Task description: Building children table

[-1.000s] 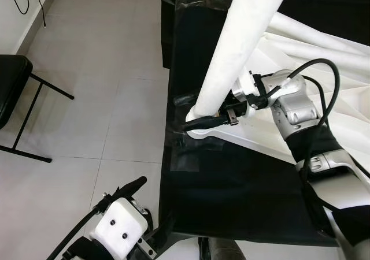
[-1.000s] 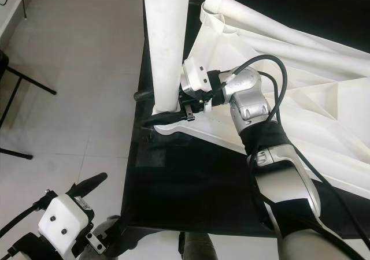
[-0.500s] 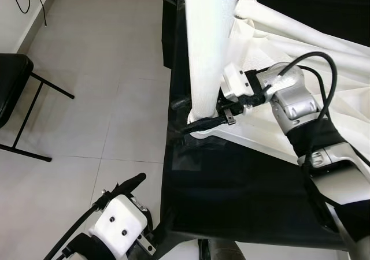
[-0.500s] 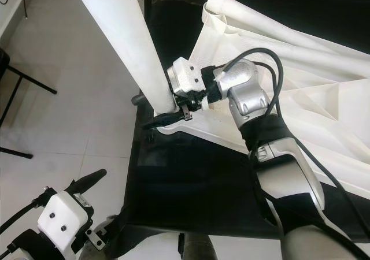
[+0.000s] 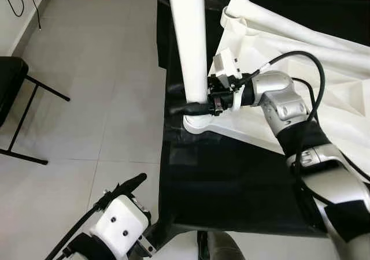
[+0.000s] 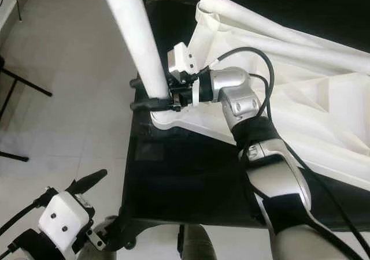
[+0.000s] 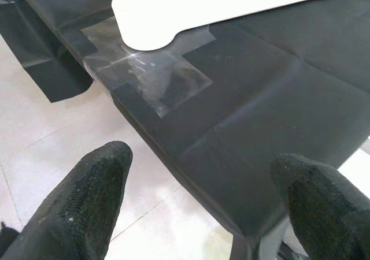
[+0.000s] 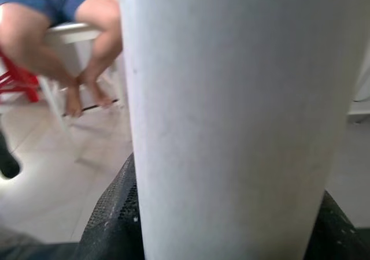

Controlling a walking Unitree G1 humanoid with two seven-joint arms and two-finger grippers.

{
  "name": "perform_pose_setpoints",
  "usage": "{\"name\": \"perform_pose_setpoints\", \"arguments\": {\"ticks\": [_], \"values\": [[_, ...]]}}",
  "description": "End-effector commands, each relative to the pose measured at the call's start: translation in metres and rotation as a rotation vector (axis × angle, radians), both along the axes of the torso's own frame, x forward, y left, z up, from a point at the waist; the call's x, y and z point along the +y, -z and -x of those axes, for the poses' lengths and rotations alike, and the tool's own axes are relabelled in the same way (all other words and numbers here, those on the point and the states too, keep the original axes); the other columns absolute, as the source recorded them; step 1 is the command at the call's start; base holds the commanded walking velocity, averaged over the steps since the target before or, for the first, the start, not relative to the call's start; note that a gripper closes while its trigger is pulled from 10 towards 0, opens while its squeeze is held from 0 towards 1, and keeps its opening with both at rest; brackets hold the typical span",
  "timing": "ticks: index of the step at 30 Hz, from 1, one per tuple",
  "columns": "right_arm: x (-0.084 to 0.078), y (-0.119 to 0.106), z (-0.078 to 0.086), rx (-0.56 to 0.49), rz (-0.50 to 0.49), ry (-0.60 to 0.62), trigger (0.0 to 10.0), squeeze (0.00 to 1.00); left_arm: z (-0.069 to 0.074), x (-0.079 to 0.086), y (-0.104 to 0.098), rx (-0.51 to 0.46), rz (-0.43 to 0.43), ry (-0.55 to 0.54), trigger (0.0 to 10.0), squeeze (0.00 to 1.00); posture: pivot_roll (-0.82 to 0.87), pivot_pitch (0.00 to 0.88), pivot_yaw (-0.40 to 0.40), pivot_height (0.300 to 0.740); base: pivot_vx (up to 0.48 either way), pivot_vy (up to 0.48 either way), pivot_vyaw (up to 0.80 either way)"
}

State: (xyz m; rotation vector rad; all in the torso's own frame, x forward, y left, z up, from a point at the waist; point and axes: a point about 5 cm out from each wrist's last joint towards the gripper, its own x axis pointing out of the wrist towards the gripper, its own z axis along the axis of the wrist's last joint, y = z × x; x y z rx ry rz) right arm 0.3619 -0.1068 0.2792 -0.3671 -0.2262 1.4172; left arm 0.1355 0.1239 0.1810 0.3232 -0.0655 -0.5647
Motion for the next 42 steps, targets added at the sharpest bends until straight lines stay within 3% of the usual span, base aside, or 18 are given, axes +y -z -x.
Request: {"name": "perform_pose_setpoints", "arguments": {"ticks": [1, 9, 13, 14, 15, 16, 18, 20, 21, 22, 23, 24, 26, 30, 37, 39, 42], "values": [[-0.008, 0.023, -0.003, 0.083, 0.012, 0.099, 10.0, 0.00, 0.003, 0.000, 0.009, 0.052, -0.008, 0.011, 10.0, 0.00, -0.03, 0.399, -0.088, 0.740, 0.000, 0.000, 0.00], [-0.003, 0.034, 0.013, 0.088, -0.209, 0.347, 10.0, 0.00, 0.002, 0.001, 0.012, 0.057, -0.012, 0.012, 10.0, 0.00, -0.04, 0.389, -0.085, 0.740, 0.000, 0.000, 0.00], [-0.001, 0.036, 0.016, 0.087, -0.232, 0.381, 10.0, 0.00, 0.002, 0.001, 0.012, 0.057, -0.012, 0.012, 10.0, 0.00, -0.04, 0.389, -0.085, 0.740, 0.000, 0.000, 0.00], [0.005, 0.042, 0.023, 0.067, -0.244, 0.448, 10.0, 0.00, 0.002, 0.002, 0.012, 0.057, -0.014, 0.012, 10.0, 0.00, -0.04, 0.382, -0.088, 0.740, 0.000, 0.000, 0.00], [0.014, 0.056, 0.034, 0.033, -0.211, 0.598, 10.0, 0.00, 0.002, 0.002, 0.013, 0.057, -0.016, 0.010, 10.0, 0.00, -0.04, 0.381, -0.089, 0.740, 0.000, 0.000, 0.00], [0.014, 0.056, 0.034, 0.033, -0.211, 0.598, 10.0, 0.00, 0.002, 0.002, 0.013, 0.057, -0.016, 0.010, 10.0, 0.00, -0.04, 0.381, -0.089, 0.740, 0.000, 0.000, 0.00], [0.025, 0.074, 0.054, 0.000, -0.190, 0.887, 10.0, 0.00, 0.002, 0.003, 0.013, 0.055, -0.018, 0.008, 10.0, 0.00, -0.04, 0.377, -0.088, 0.740, 0.000, 0.000, 0.00], [0.026, 0.077, 0.059, -0.003, -0.187, 0.954, 10.0, 0.00, 0.001, 0.003, 0.013, 0.055, -0.018, 0.008, 10.0, 0.00, -0.04, 0.377, -0.088, 0.740, 0.000, 0.000, 0.00], [0.038, 0.078, 0.059, -0.016, -0.207, 0.976, 10.0, 0.00, 0.001, 0.003, 0.013, 0.051, -0.017, 0.008, 10.0, 0.00, -0.03, 0.372, -0.079, 0.740, 0.000, 0.000, 0.00], [0.038, 0.078, 0.059, -0.016, -0.207, 0.976, 10.0, 0.00, 0.001, 0.003, 0.013, 0.051, -0.017, 0.008, 10.0, 0.00, -0.03, 0.372, -0.079, 0.740, 0.000, 0.000, 0.00], [0.051, 0.077, 0.056, -0.051, -0.216, 0.969, 10.0, 0.00, 0.000, 0.003, 0.012, 0.047, -0.018, 0.010, 10.0, 0.00, -0.02, 0.364, -0.077, 0.740, 0.000, 0.000, 0.00], [0.051, 0.077, 0.056, -0.051, -0.216, 0.969, 10.0, 0.00, 0.000, 0.003, 0.012, 0.047, -0.018, 0.010, 10.0, 0.00, -0.02, 0.364, -0.077, 0.740, 0.000, 0.000, 0.00], [0.068, 0.075, 0.049, -0.083, -0.216, 0.959, 10.0, 0.00, -0.002, 0.002, 0.013, 0.040, -0.021, 0.011, 10.0, 0.00, -0.02, 0.357, -0.078, 0.740, 0.000, 0.000, 0.00], [0.068, 0.065, 0.040, -0.103, -0.224, 1.025, 10.0, 0.00, -0.006, 0.000, 0.012, 0.023, -0.017, 0.011, 10.0, 0.00, -0.02, 0.350, -0.088, 0.740, 0.000, 0.000, 0.00], [0.068, 0.067, 0.042, -0.077, -0.232, 1.073, 10.0, 0.00, -0.011, 0.002, 0.010, 0.005, -0.024, -0.010, 10.0, 0.00, -0.02, 0.343, -0.084, 0.740, 0.000, 0.000, 0.00], [0.066, 0.068, 0.039, -0.076, -0.240, 1.084, 10.0, 0.00, -0.020, 0.015, 0.004, -0.030, -0.032, -0.106, 10.0, 0.00, -0.02, 0.338, -0.081, 0.740, 0.000, 0.000, 0.00], [0.064, 0.068, 0.038, -0.079, -0.244, 1.089, 10.0, 0.00, -0.023, 0.019, 0.001, -0.040, -0.020, -0.140, 10.0, 0.00, -0.02, 0.337, -0.081, 0.740, 0.000, 0.000, 0.00]]}}
